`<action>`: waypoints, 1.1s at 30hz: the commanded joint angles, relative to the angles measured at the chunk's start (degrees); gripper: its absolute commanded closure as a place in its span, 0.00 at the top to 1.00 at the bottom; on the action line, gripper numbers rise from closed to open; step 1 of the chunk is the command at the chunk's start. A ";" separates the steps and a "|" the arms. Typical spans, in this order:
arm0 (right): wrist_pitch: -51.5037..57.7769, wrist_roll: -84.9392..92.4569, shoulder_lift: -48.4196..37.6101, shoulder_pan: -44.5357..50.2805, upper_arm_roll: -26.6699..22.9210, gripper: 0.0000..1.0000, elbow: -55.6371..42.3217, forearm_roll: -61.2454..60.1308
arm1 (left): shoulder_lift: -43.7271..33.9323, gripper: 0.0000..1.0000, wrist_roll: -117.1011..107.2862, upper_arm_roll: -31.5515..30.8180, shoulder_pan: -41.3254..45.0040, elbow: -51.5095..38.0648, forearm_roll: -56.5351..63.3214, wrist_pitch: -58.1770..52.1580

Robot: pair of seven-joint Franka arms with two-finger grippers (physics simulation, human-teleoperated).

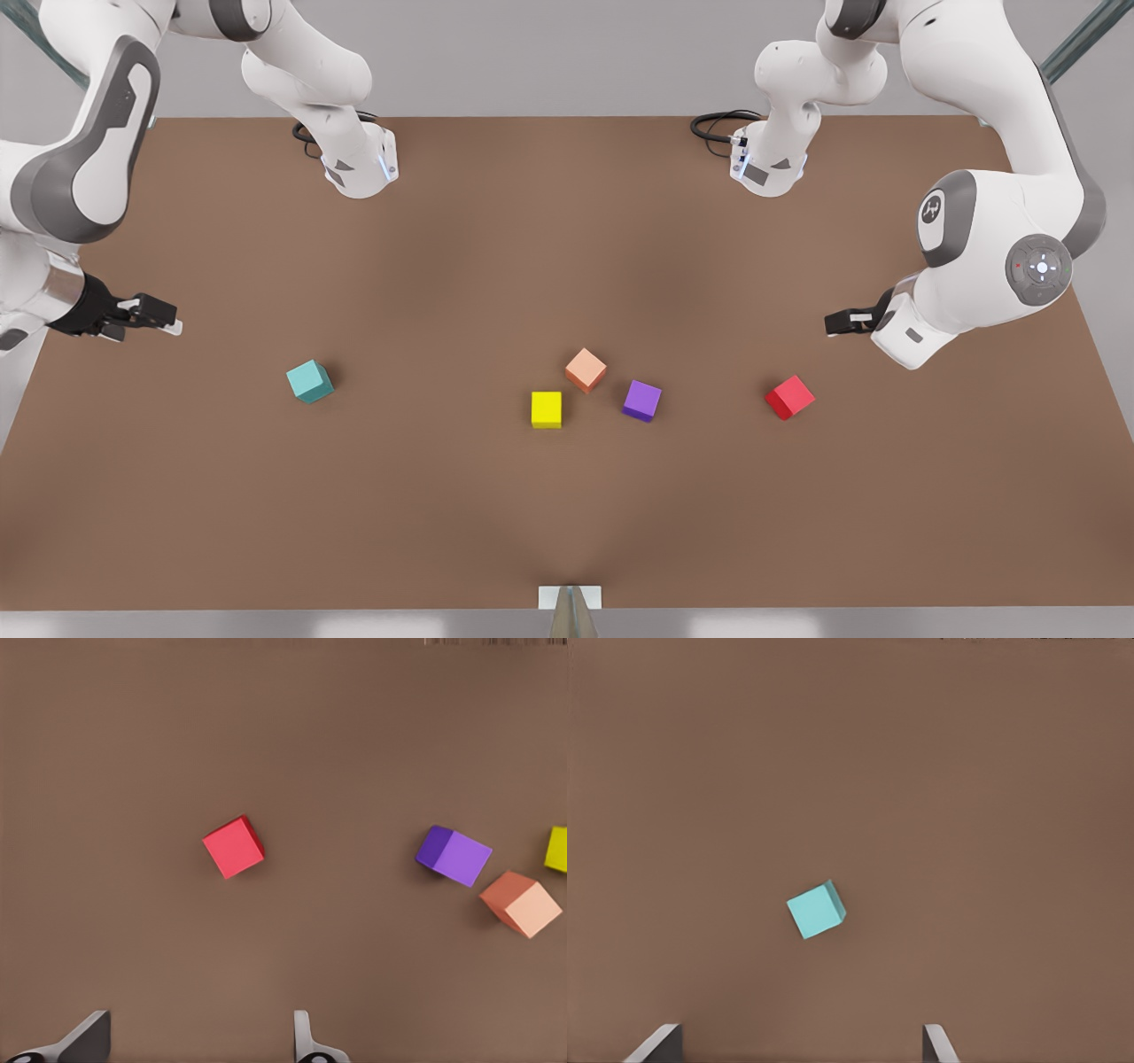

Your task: Pick up red wooden cube and pass to hand red wooden cube and place in blue wooden cube

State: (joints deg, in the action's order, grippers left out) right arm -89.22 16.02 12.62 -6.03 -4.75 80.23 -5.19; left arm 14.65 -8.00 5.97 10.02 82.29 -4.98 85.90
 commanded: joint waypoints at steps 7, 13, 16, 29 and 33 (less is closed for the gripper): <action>-0.34 4.20 0.57 -0.04 0.00 1.00 -0.07 0.18 | 13.29 1.00 -18.36 -0.26 0.88 -0.82 -0.12 10.94; -0.25 4.37 0.39 -0.12 -0.09 1.00 0.02 0.18 | 14.53 1.00 -47.19 1.15 1.05 13.67 -4.07 36.16; -0.07 4.37 0.39 -0.12 -0.09 1.00 0.02 0.18 | 14.09 1.00 -52.38 1.59 1.05 17.02 -5.74 39.25; 0.37 4.55 0.30 -0.21 -0.09 1.00 0.28 0.18 | 15.76 1.00 -29.82 1.59 0.26 22.03 -3.81 43.39; 0.37 4.55 0.39 -0.12 -0.09 1.00 0.28 0.27 | 15.93 1.00 -22.23 1.59 0.09 22.91 -3.90 43.30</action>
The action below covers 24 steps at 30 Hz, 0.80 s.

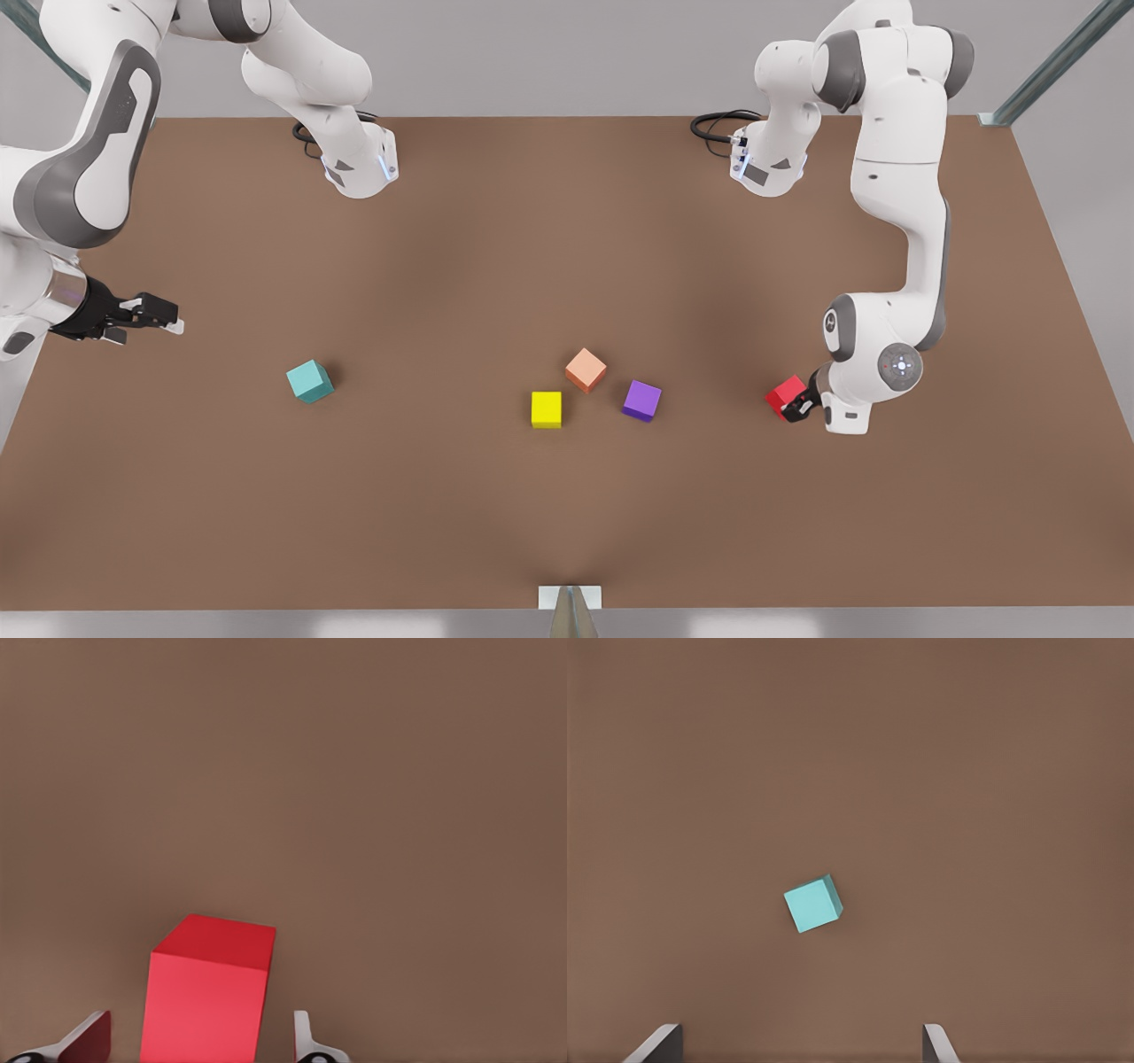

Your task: Pick up red wooden cube and pass to hand red wooden cube and place in blue wooden cube

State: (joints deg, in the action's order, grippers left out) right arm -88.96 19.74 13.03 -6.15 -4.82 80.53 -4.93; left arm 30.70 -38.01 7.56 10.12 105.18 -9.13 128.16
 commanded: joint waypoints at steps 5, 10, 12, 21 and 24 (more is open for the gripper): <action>0.19 0.91 -0.02 0.00 -0.01 1.00 0.06 -0.08 | 1.20 1.00 8.22 -0.09 -0.01 1.17 -0.28 2.97; 0.28 1.26 -0.11 -0.09 -0.10 1.00 0.15 -0.08 | 4.28 1.00 8.22 -0.17 -0.10 1.17 -0.37 7.10; 0.19 1.26 -0.11 -0.09 -0.10 1.00 0.15 0.01 | 4.89 1.00 8.22 -0.17 -0.10 1.17 -0.37 8.07; 0.89 1.35 -0.11 0.00 -0.28 1.00 0.24 0.10 | 5.07 0.71 6.72 -1.84 -0.01 0.11 -2.04 8.95; 1.07 1.35 -0.19 0.00 -0.19 1.00 0.32 0.80 | 5.07 0.71 5.67 -3.60 -0.01 -6.91 -2.04 -1.59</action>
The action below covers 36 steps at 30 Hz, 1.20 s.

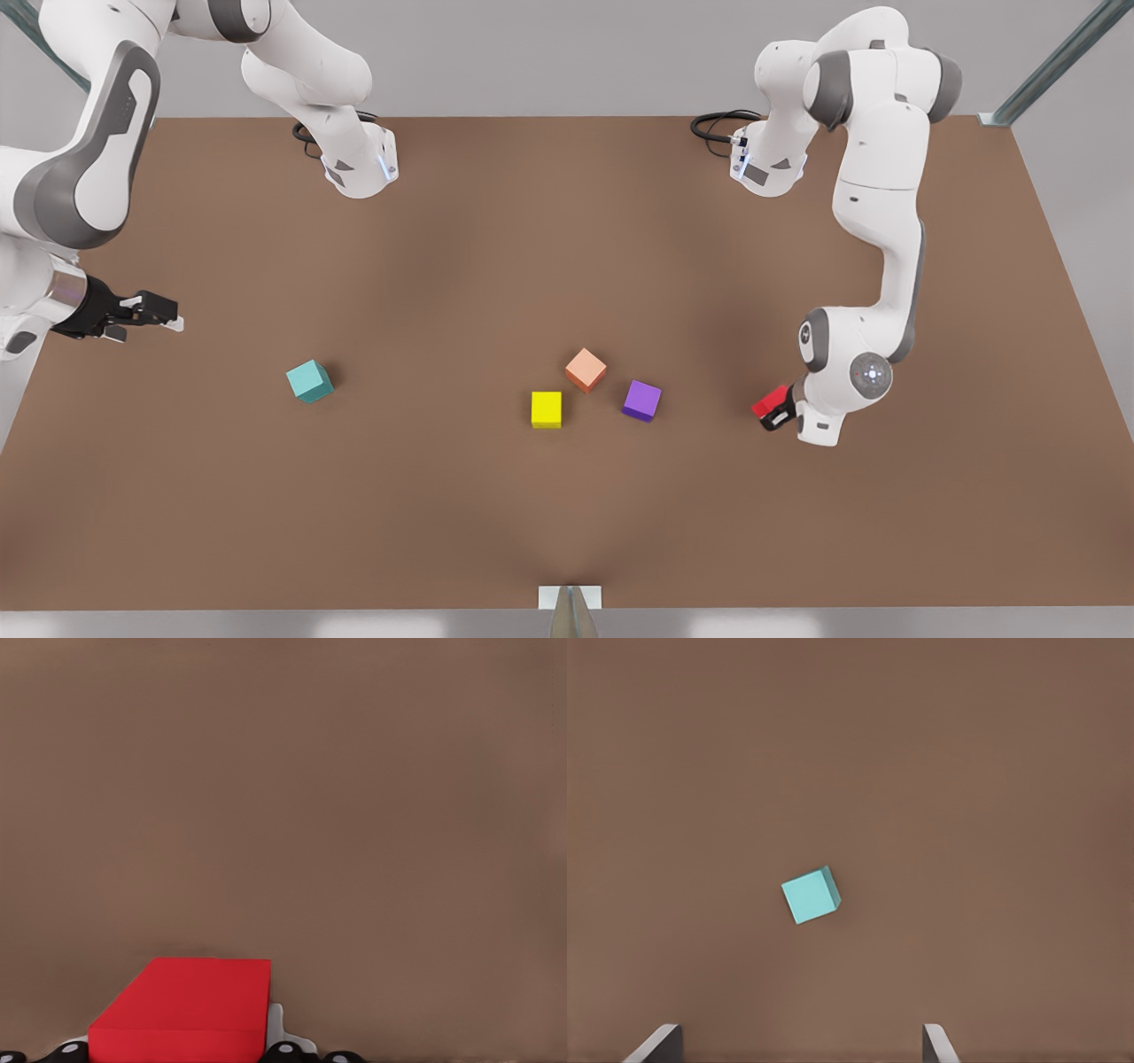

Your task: Pick up red wooden cube and pass to hand red wooden cube and place in blue wooden cube

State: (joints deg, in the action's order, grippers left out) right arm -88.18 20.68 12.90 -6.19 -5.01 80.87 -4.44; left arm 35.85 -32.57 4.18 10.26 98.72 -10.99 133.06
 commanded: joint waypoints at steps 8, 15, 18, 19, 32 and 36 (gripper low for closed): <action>0.29 0.33 0.02 0.03 0.09 1.00 -0.10 0.31 | 4.22 0.71 -7.16 -26.93 -0.06 -26.21 -10.54 -30.06; -1.91 13.05 5.29 1.79 0.97 1.00 -0.80 -10.05 | 16.97 0.68 15.78 -36.26 0.64 -37.11 -28.30 -18.20; -1.91 23.88 10.74 3.64 3.78 1.00 -1.77 -30.08 | 19.25 0.68 24.65 -38.19 0.90 -38.43 -30.67 -14.50; -1.91 24.23 13.73 4.43 3.87 1.00 -1.68 -39.67 | 19.61 0.68 28.26 -38.19 0.90 -38.43 -32.61 -13.71; -13.16 92.69 14.96 17.26 3.95 1.00 7.80 -64.64 | 25.85 0.68 54.28 -42.58 2.22 -40.72 -39.46 -5.36; -16.41 104.12 13.56 17.96 3.95 1.00 13.96 -69.21 | 25.85 0.67 59.99 -42.50 0.99 -40.28 -47.28 -5.36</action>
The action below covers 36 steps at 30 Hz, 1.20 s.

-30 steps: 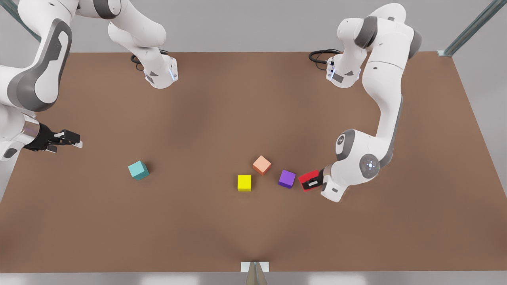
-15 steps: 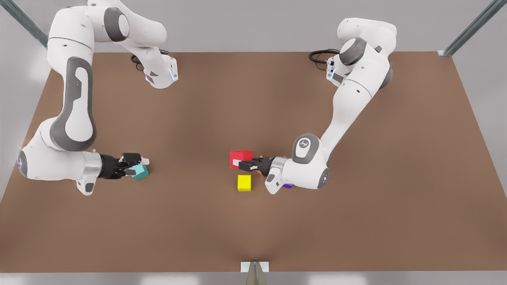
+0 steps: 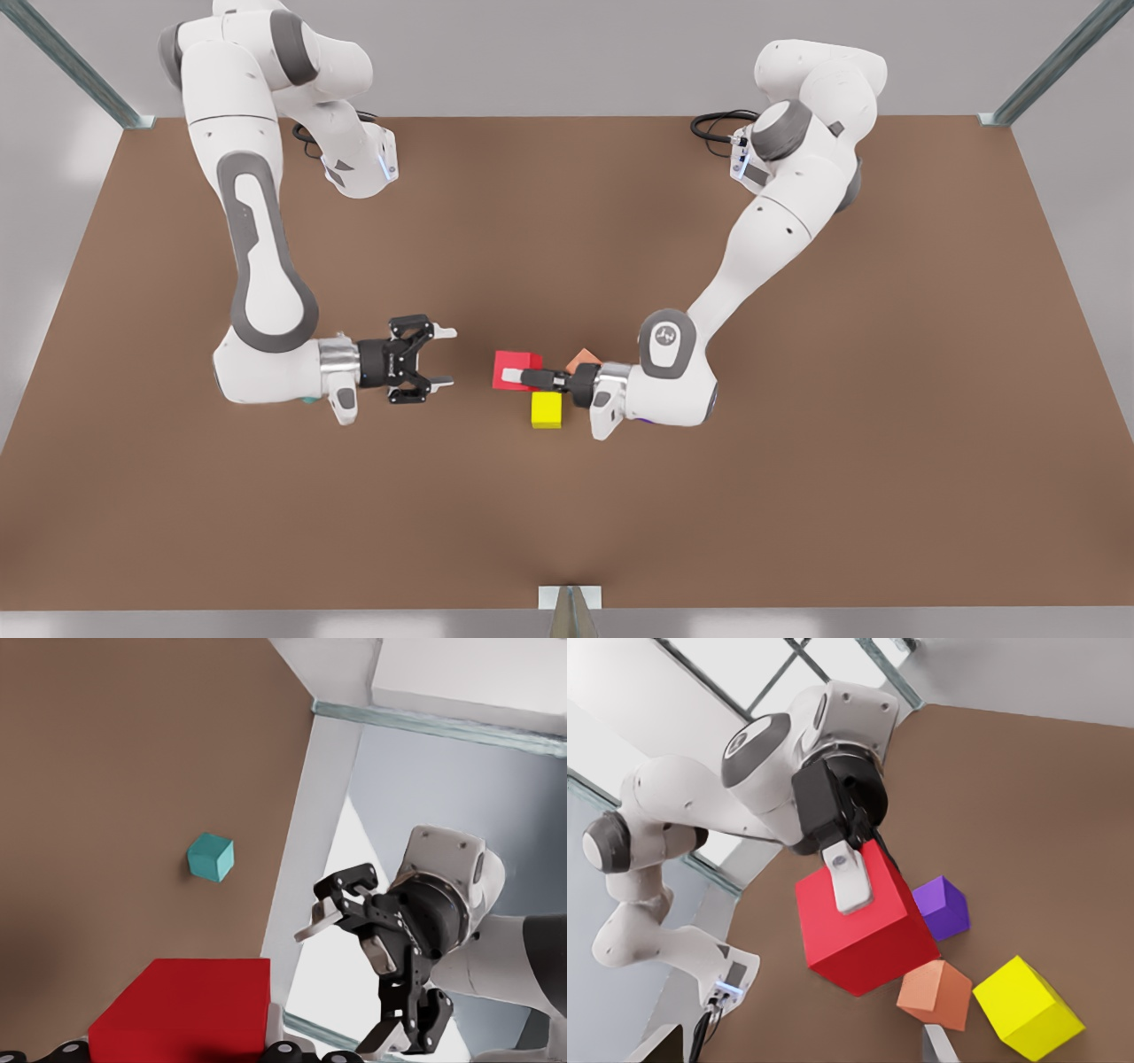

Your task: Pick up red wooden cube and pass to hand red wooden cube and place in blue wooden cube

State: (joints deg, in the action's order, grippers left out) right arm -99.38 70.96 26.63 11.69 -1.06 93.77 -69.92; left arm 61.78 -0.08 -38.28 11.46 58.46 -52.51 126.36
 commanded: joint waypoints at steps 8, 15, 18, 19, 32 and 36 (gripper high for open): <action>-13.29 55.43 -0.44 3.87 0.01 1.00 5.45 -11.56 | 0.00 0.68 27.68 -0.04 -0.47 0.07 -6.29 0.91; -14.26 55.34 1.41 5.45 0.10 1.00 4.93 -15.60 | 0.00 0.67 27.68 -0.13 -0.56 0.07 -6.29 0.82; -14.26 55.25 2.02 5.62 0.27 1.00 4.75 -16.92 | 0.00 0.67 27.68 -0.13 -0.65 0.07 -6.29 0.56; -14.26 55.25 2.20 5.89 0.27 1.00 4.66 -17.53 | -0.08 0.68 27.68 -0.13 -0.56 0.07 -6.29 0.47; -14.26 54.64 4.31 7.12 0.71 1.00 2.03 -21.31 | 0.18 0.68 27.59 -0.13 -0.30 0.07 -6.47 0.65; -14.26 54.64 4.57 7.12 0.71 1.00 2.03 -21.23 | 0.18 0.68 27.59 -0.13 -0.30 0.07 -6.47 0.73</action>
State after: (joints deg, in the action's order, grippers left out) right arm -113.65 118.44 31.25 18.81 -0.36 95.83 -91.03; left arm 62.07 23.04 -38.40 11.16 58.56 -58.68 127.16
